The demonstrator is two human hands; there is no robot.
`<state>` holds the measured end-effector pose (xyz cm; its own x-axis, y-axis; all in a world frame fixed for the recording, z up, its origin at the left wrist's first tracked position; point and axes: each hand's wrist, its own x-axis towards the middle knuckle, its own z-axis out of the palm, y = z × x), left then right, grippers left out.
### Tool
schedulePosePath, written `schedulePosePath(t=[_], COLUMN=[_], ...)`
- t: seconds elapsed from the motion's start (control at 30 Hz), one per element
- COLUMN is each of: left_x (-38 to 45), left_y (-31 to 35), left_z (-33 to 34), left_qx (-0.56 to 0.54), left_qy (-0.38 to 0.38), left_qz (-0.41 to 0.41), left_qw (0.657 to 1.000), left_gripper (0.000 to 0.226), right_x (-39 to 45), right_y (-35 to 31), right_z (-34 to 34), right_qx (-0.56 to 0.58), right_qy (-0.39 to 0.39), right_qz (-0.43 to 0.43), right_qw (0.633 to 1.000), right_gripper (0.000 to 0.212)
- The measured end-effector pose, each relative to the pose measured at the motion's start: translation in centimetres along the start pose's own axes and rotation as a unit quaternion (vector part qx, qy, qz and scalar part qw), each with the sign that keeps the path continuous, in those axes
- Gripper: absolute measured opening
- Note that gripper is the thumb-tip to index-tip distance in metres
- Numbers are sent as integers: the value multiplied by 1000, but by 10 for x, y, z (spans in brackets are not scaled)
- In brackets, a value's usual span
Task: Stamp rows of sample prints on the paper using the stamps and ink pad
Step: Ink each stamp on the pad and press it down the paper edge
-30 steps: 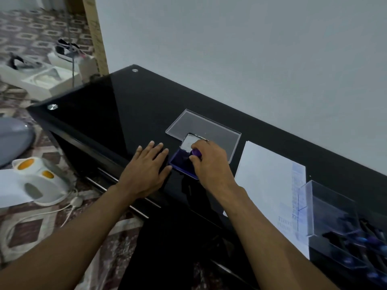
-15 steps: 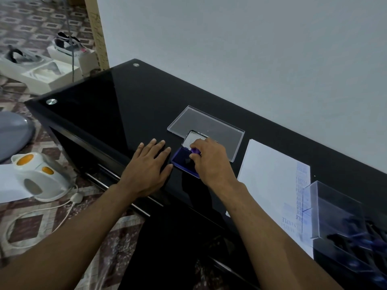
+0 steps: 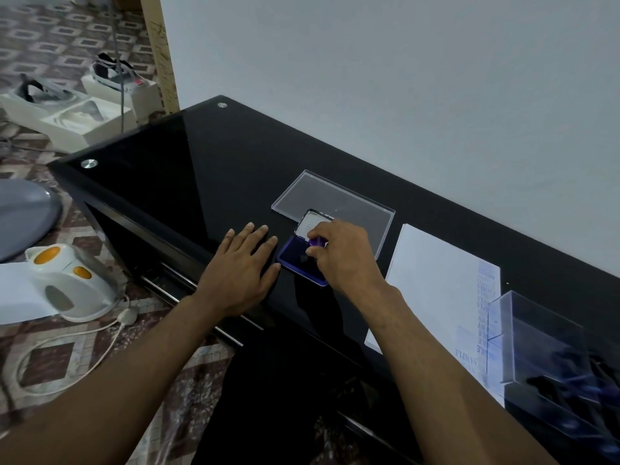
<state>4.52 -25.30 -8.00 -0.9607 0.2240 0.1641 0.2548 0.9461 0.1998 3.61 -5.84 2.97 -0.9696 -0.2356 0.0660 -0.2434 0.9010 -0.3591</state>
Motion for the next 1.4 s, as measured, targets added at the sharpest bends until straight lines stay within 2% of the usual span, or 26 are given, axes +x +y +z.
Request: schedulePosePath(t=[0.17, 0.57, 0.77, 1.2, 1.4], left_x=[-1, -1, 0, 0, 1], left_y=[0, 2, 1, -1, -1], left_z=[-1, -2, -1, 1, 1], left_qx=[0, 1, 2, 8, 6], left_qy=[0, 4, 3, -2, -1], left_qz=[0, -2, -3, -1, -1], left_qw=[1000, 1000, 1000, 1000, 1000], left_gripper=[71, 71, 71, 71, 70], right_x=[0, -1, -2, -9, -10], right_y=[1, 0, 3, -1, 0], right_z=[1, 2, 7, -2, 0], right_qx=[12, 25, 11, 35, 11], right_qy=[11, 16, 16, 20, 22], right_qz=[5, 3, 0, -7, -12], right_qw=[1000, 1000, 1000, 999, 1000], right_gripper=[20, 24, 12, 21, 25])
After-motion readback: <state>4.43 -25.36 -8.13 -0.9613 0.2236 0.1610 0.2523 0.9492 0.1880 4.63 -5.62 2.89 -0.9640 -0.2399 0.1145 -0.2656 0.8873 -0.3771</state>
